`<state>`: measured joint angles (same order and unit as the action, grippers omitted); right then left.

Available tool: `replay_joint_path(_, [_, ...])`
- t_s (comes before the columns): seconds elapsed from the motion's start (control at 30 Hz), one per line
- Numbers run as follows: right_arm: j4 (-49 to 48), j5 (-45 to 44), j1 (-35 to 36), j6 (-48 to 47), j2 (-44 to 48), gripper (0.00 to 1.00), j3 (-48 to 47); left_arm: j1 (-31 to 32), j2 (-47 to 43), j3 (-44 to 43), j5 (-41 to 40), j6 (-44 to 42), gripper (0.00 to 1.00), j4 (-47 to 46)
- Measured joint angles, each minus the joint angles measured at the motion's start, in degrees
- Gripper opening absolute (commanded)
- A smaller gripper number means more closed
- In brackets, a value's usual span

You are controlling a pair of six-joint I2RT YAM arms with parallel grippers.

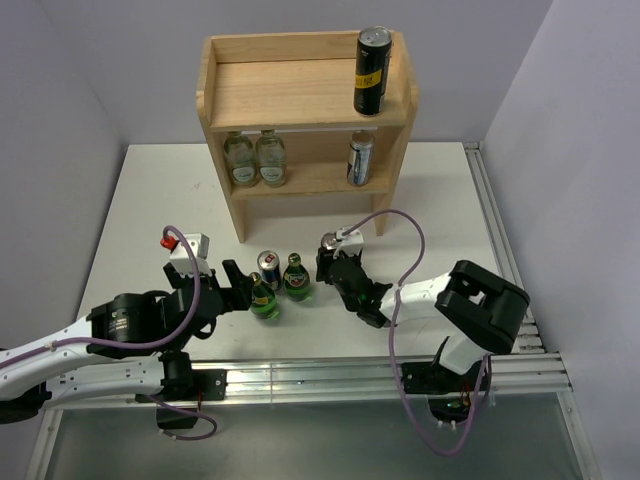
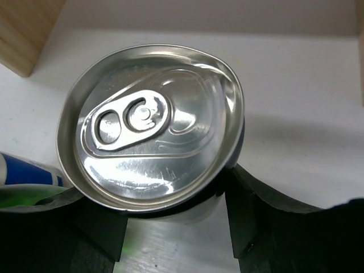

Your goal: Place and organize the beverage onto the shelf

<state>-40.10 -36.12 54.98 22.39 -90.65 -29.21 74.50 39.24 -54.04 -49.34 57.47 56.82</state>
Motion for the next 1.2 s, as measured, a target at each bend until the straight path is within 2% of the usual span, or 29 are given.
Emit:
replay_joint_path(0.03, [0.9, -0.3, 0.1, -0.1, 0.5, 0.0, 0.0, 0.0, 0.0, 0.0, 0.0, 0.0, 0.99, 0.0])
replay_joint_path(0.13, [6.0, -2.2, 1.1, -0.9, 4.1, 0.0, -0.1, 0.0, 0.0, 0.0, 0.0, 0.0, 0.99, 0.0])
replay_joint_path(0.27, [16.6, -5.1, 5.1, -2.7, 13.9, 0.0, -2.6, 0.1, 0.0, 0.0, 0.0, 0.0, 0.99, 0.0])
replay_joint_path(0.4, [27.9, -4.6, 7.5, -4.4, 23.1, 0.0, -13.7, 0.1, 0.0, 0.0, 0.0, 0.0, 0.99, 0.0])
replay_joint_path(0.53, [35.9, -4.6, 7.4, -7.9, 25.6, 0.0, -29.6, 0.1, 0.0, 0.0, 0.0, -0.2, 0.99, 0.0])
replay_joint_path(0.63, [42.1, -4.5, 7.0, -11.9, 23.6, 0.0, -44.1, 0.1, 0.0, 0.0, 0.0, -0.4, 0.99, 0.0])
replay_joint_path(0.8, [46.2, -1.7, 3.3, -16.3, 16.9, 0.0, -62.6, 0.1, 0.3, 0.0, 0.0, -0.4, 0.99, 0.0])
replay_joint_path(1.0, [52.9, -0.1, -2.8, -19.1, 7.6, 0.0, -76.4, 0.2, -0.9, 0.0, 0.0, -0.4, 0.99, 0.0])
replay_joint_path(1.2, [57.5, 1.1, -6.8, -22.1, -0.7, 0.0, -85.5, 0.4, -2.7, 0.0, 0.0, -0.4, 0.99, -0.2])
